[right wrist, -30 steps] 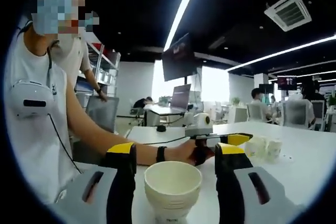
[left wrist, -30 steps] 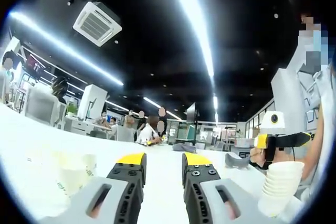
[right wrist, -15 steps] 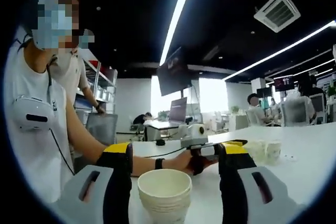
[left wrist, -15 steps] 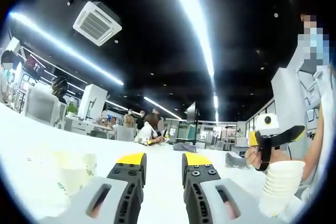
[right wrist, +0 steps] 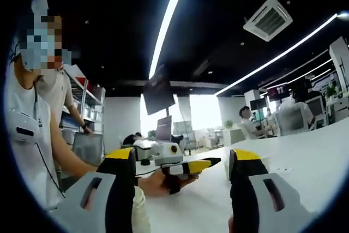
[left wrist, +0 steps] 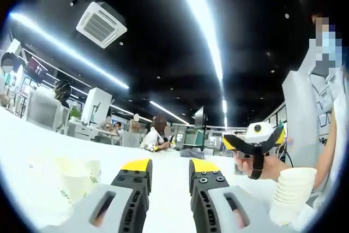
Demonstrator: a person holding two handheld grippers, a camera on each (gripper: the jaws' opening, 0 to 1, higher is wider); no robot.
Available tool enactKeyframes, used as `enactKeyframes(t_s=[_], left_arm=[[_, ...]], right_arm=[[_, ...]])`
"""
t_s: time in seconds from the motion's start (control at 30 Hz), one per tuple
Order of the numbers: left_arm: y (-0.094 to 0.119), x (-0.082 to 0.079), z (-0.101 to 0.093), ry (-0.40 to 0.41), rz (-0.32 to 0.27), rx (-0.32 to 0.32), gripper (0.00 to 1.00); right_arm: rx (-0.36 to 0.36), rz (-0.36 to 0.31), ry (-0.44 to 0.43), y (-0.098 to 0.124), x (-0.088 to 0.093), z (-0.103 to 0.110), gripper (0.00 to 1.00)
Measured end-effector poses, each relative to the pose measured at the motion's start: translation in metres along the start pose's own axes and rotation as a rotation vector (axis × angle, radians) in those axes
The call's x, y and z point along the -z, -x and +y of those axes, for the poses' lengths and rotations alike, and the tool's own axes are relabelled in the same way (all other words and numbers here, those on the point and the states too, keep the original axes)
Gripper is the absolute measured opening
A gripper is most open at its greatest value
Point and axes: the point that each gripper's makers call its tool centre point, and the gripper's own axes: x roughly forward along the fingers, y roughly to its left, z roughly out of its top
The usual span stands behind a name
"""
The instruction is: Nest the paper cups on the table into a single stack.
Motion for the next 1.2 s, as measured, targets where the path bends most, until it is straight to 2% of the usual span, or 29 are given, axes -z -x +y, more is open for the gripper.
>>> enactKeyframes(t_s=[0.27, 0.47, 0.6, 0.73, 0.9, 0.93, 1.0, 1.1, 1.2], left_arm=[[0.0, -0.002, 0.001, 0.0, -0.003, -0.001, 0.29], [0.0, -0.003, 0.001, -0.001, -0.005, -0.003, 0.29], [0.0, -0.002, 0.003, -0.001, 0.0, -0.009, 0.29], [0.001, 0.0, 0.007, 0.0, 0.009, -0.028, 0.29], [0.002, 0.003, 0.017, -0.003, 0.019, -0.071, 0.29], [0.003, 0.003, 0.019, -0.008, 0.024, -0.082, 0.29], [0.005, 0.007, 0.029, -0.044, 0.062, -0.15, 0.29], [0.009, 0.01, 0.038, -0.097, 0.101, -0.219, 0.3], [0.016, 0.016, 0.057, -0.206, 0.18, -0.327, 0.35]], right_arm=[[0.06, 0.046, 0.06, -0.013, 0.009, -0.044, 0.74], [0.09, 0.048, 0.052, -0.017, 0.025, -0.073, 0.72], [0.131, 0.046, 0.041, -0.014, 0.036, -0.085, 0.69], [0.171, 0.017, 0.017, -0.006, 0.04, -0.094, 0.6], [0.202, 0.014, 0.015, -0.004, 0.045, -0.099, 0.59], [0.206, 0.014, 0.017, -0.004, 0.046, -0.099, 0.59], [0.21, 0.003, 0.033, -0.005, 0.045, -0.098, 0.59], [0.211, -0.021, 0.042, -0.005, 0.04, -0.098, 0.59], [0.206, -0.054, 0.022, -0.003, 0.038, -0.097, 0.58]])
